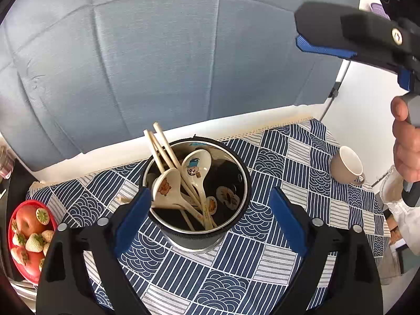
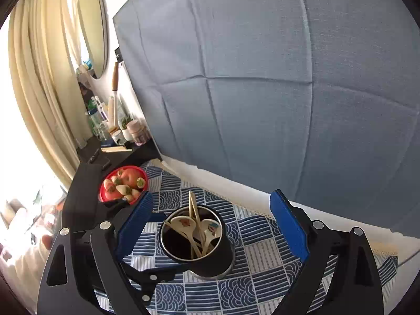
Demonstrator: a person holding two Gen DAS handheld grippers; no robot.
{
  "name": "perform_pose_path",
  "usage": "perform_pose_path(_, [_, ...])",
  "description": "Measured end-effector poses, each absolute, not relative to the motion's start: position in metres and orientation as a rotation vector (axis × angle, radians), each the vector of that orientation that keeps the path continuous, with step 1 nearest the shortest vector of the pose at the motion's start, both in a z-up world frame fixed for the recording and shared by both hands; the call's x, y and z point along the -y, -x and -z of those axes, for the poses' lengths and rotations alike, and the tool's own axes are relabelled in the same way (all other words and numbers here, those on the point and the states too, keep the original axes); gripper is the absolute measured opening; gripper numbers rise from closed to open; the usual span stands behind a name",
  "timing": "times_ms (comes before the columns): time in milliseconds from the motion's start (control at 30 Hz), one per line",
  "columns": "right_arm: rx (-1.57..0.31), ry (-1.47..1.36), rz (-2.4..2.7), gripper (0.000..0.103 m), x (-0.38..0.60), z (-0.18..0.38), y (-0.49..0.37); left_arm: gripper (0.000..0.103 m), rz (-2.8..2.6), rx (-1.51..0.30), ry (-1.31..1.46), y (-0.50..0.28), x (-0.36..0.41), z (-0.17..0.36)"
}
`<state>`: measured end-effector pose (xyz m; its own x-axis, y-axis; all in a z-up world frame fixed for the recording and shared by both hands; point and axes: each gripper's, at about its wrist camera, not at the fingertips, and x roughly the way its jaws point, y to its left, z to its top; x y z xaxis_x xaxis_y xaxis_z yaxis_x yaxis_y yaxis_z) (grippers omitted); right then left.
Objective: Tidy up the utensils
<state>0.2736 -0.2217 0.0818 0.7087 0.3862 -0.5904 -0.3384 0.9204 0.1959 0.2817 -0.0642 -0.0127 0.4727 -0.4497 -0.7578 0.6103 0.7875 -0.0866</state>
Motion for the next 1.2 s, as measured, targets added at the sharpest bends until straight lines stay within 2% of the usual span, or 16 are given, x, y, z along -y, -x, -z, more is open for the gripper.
perform_pose_path(67, [-0.685,-0.056,-0.392,0.087,0.220,-0.078,-0.270,0.097,0.620,-0.854,-0.183,-0.276,0.059,0.012])
perform_pose_path(567, [-0.772,-0.041,-0.322,0.091,0.222,-0.035,-0.219,0.097,0.215,-0.768,-0.090,-0.223,0.013,0.017])
perform_pose_path(1200, [-0.863,-0.059,-0.219,0.092,0.230,0.030,-0.138,0.097,0.172,-0.830,-0.057,-0.122,0.011,0.030])
